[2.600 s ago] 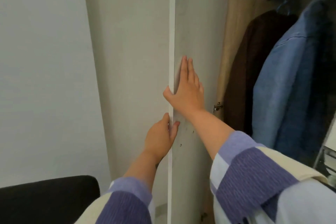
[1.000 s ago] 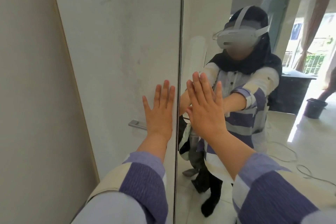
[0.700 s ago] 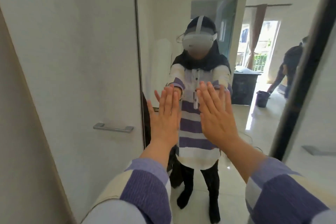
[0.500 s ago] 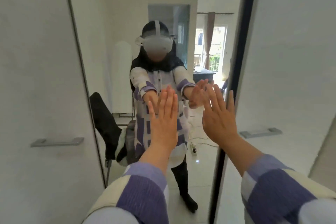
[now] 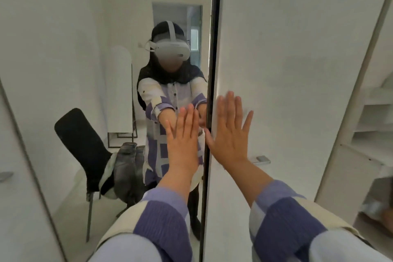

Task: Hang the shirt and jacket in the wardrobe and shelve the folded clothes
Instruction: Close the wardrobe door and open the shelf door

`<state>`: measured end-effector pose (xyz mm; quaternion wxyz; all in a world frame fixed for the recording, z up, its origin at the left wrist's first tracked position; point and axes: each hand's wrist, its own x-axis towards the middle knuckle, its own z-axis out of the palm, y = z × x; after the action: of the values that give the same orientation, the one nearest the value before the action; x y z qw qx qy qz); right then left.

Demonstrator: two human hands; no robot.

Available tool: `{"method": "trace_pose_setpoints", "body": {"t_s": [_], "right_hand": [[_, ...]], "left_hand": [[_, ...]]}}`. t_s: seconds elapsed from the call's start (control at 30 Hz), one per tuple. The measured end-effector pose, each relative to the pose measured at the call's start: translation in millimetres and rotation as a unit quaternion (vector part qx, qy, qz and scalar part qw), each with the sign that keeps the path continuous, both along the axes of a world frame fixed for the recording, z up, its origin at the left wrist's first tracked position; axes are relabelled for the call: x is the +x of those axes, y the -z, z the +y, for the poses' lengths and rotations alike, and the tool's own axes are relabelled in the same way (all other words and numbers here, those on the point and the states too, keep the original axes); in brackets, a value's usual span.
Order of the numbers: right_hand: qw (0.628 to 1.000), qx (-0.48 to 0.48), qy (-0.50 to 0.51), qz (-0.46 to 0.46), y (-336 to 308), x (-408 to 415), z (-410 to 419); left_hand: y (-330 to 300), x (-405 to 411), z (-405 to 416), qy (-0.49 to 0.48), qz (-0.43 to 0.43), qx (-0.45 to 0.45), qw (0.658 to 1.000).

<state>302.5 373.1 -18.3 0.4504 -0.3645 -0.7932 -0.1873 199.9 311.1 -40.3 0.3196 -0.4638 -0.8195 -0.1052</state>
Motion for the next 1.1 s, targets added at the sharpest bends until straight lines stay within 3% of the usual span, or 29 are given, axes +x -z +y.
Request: {"method": "trace_pose_setpoints", "body": {"t_s": [0.47, 1.1], "right_hand": [[0.997, 0.0, -0.068, 0.044, 7, -2, 9], [0.996, -0.028, -0.057, 0.061, 7, 37, -41]], "left_hand": [[3, 4, 9, -0.079, 0.017, -0.007, 0.997], [-3, 1, -5, -0.04, 0.023, -0.032, 0.998]]}}
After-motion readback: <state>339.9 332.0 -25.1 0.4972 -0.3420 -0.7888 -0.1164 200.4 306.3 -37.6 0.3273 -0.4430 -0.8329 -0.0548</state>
